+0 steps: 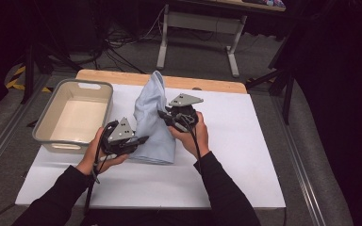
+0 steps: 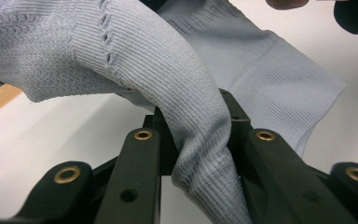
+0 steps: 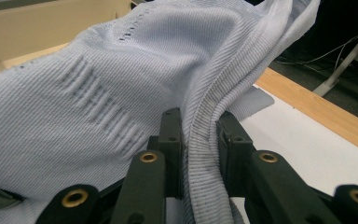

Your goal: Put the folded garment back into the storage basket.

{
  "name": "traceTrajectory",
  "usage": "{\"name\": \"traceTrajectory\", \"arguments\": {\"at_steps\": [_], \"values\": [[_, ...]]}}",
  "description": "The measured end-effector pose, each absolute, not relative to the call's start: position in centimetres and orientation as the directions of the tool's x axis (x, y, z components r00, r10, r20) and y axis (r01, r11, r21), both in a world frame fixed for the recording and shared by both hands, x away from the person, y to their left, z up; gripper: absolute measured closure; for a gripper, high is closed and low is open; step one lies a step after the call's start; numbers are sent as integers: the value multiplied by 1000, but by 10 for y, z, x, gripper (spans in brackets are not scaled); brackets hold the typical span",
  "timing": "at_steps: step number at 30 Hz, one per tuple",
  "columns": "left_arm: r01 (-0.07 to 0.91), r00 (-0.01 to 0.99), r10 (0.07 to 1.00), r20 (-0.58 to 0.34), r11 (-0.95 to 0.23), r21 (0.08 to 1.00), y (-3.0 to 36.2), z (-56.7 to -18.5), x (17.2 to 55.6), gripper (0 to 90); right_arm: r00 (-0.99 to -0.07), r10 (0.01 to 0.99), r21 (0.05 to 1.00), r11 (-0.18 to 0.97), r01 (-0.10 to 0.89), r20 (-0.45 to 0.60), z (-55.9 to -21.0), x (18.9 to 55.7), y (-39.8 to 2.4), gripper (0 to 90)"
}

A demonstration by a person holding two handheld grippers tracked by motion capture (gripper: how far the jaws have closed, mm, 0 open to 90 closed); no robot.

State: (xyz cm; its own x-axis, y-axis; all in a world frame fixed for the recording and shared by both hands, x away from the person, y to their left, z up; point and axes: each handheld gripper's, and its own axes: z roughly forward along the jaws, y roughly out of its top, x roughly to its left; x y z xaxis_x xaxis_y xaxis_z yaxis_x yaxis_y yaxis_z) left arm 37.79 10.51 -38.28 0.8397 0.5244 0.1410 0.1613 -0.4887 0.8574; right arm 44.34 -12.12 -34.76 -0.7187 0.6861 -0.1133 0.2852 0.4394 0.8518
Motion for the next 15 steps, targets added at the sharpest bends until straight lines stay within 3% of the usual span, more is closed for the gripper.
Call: {"name": "traceTrajectory", "arguments": {"at_steps": [15], "values": [[161, 823, 548, 152, -480, 863, 129, -375, 381, 743, -726, 676, 861, 438, 258, -126, -339, 449, -96, 743]]}}
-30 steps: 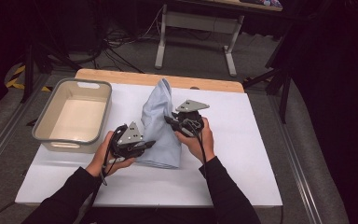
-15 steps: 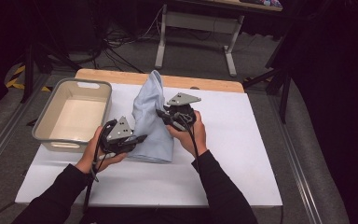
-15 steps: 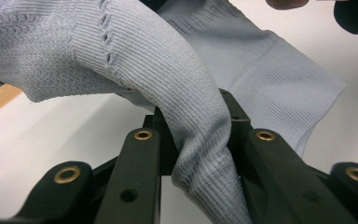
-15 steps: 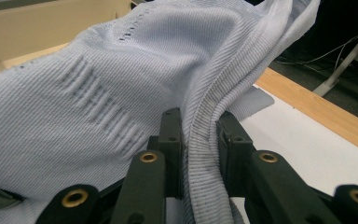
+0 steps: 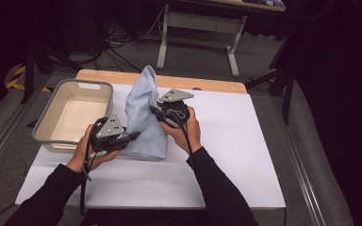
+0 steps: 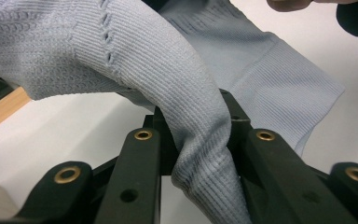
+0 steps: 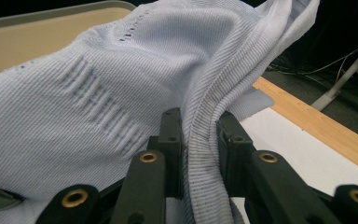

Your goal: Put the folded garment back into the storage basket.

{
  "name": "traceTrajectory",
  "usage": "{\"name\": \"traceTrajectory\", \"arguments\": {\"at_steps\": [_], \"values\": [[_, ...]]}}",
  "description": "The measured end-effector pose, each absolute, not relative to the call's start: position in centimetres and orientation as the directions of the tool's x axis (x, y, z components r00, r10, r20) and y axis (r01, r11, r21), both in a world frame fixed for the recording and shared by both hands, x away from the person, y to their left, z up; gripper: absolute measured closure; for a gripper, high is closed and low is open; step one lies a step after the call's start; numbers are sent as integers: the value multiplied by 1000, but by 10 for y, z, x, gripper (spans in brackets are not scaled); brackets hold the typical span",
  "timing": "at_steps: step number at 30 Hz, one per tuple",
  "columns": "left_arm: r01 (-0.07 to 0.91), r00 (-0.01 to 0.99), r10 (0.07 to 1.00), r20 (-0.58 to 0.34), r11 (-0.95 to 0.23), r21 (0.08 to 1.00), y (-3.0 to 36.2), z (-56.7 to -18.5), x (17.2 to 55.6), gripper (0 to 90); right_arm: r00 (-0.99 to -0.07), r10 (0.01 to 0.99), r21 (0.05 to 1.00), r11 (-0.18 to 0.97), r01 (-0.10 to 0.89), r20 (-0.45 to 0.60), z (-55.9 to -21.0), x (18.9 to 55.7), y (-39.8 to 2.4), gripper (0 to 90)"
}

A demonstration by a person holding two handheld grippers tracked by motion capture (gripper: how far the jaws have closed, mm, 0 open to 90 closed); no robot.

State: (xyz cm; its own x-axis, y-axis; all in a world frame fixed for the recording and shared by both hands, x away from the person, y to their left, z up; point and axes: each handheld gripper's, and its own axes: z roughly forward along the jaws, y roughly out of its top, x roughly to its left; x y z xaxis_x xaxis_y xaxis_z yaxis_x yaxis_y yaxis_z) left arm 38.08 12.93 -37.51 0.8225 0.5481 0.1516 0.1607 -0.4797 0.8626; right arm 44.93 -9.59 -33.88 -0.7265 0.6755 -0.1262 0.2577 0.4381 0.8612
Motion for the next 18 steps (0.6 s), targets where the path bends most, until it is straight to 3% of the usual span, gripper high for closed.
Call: {"name": "traceTrajectory", "arguments": {"at_steps": [18], "values": [[171, 784, 594, 177, -482, 860, 166, -364, 380, 744, -747, 650, 873, 438, 214, -143, -328, 457, -54, 742]]}}
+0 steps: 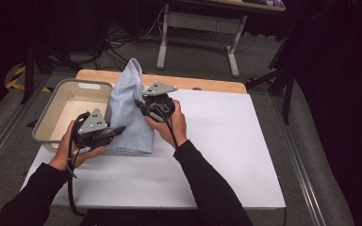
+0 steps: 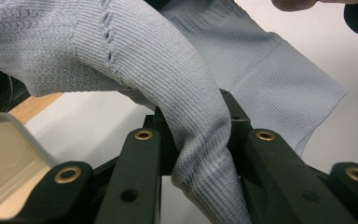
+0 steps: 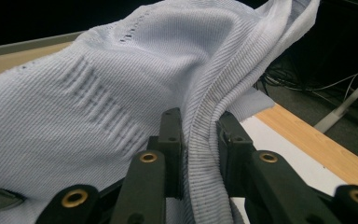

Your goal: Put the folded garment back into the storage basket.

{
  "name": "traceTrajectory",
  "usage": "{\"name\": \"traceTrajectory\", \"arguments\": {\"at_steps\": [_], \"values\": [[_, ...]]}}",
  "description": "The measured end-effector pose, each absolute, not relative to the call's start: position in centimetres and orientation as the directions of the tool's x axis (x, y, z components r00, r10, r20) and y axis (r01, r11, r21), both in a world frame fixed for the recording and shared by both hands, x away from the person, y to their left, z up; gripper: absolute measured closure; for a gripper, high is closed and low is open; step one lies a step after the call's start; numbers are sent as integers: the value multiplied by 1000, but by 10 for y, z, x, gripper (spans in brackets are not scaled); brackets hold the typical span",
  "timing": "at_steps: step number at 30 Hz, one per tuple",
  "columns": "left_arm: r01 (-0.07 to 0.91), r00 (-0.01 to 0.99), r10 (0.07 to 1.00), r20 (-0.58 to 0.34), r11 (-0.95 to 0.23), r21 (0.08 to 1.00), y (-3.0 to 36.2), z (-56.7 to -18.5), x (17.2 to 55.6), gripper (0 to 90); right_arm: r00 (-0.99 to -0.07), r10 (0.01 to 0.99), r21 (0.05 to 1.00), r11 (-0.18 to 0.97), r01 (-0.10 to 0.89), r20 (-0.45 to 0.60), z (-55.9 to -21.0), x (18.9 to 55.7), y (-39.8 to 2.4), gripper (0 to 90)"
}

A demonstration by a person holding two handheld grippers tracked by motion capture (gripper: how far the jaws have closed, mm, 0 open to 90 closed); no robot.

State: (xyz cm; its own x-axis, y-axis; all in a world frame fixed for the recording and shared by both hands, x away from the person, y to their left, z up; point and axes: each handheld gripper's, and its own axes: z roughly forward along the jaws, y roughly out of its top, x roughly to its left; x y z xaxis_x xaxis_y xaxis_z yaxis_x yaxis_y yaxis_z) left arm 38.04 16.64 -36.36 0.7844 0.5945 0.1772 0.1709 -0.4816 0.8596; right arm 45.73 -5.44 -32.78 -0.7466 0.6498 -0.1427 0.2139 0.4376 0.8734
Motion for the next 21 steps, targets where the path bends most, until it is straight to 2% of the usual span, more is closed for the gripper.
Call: {"name": "traceTrajectory", "arguments": {"at_steps": [21], "values": [[195, 724, 664, 187, -457, 868, 225, -350, 384, 746, -788, 600, 895, 416, 160, -138, -311, 473, 3, 742]]}}
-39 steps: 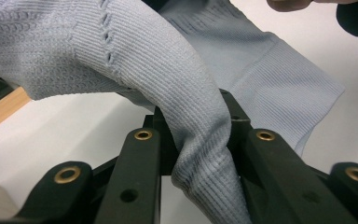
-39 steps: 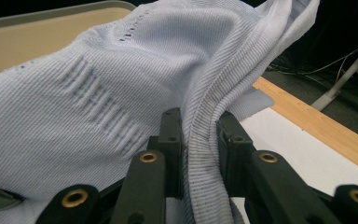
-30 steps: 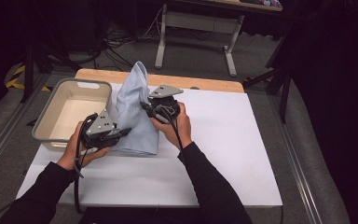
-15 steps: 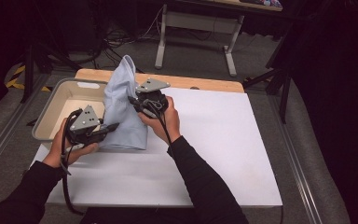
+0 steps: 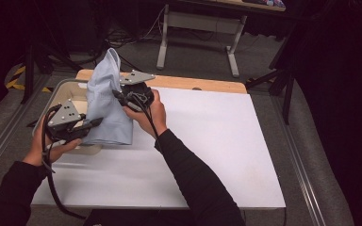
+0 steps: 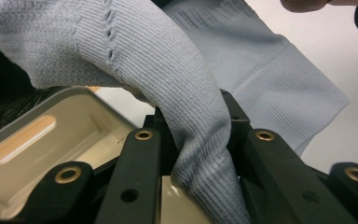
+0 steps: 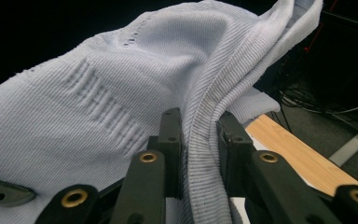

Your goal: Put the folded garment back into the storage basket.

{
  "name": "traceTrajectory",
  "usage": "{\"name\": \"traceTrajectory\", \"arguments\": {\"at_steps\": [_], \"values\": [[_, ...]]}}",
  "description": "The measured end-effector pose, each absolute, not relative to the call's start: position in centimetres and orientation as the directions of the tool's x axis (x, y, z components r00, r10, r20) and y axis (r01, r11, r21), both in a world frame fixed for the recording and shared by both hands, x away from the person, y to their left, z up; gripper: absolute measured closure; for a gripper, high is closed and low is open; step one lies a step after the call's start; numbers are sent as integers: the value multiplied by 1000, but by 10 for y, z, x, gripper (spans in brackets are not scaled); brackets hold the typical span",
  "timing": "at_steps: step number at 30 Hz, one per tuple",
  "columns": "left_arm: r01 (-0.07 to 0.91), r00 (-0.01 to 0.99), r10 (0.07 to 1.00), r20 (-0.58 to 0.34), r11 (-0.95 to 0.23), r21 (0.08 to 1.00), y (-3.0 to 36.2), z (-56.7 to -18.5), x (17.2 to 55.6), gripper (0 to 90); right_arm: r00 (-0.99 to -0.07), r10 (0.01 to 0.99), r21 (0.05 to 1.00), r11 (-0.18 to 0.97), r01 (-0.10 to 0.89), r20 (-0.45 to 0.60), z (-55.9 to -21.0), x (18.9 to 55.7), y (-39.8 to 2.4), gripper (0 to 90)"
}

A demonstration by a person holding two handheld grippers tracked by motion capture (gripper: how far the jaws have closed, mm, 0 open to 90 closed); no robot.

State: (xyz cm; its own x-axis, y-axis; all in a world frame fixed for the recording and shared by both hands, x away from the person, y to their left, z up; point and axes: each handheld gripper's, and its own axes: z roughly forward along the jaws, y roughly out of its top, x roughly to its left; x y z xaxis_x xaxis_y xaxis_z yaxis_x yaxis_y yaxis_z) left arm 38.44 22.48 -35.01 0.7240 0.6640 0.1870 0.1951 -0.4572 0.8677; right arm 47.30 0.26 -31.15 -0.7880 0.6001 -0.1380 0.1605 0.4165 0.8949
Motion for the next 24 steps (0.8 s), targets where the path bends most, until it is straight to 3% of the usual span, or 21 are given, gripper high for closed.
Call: {"name": "traceTrajectory", "arguments": {"at_steps": [24], "values": [[255, 676, 719, 160, -433, 865, 265, -359, 390, 747, -799, 583, 897, 419, 144, -145, -319, 482, 49, 742]]}}
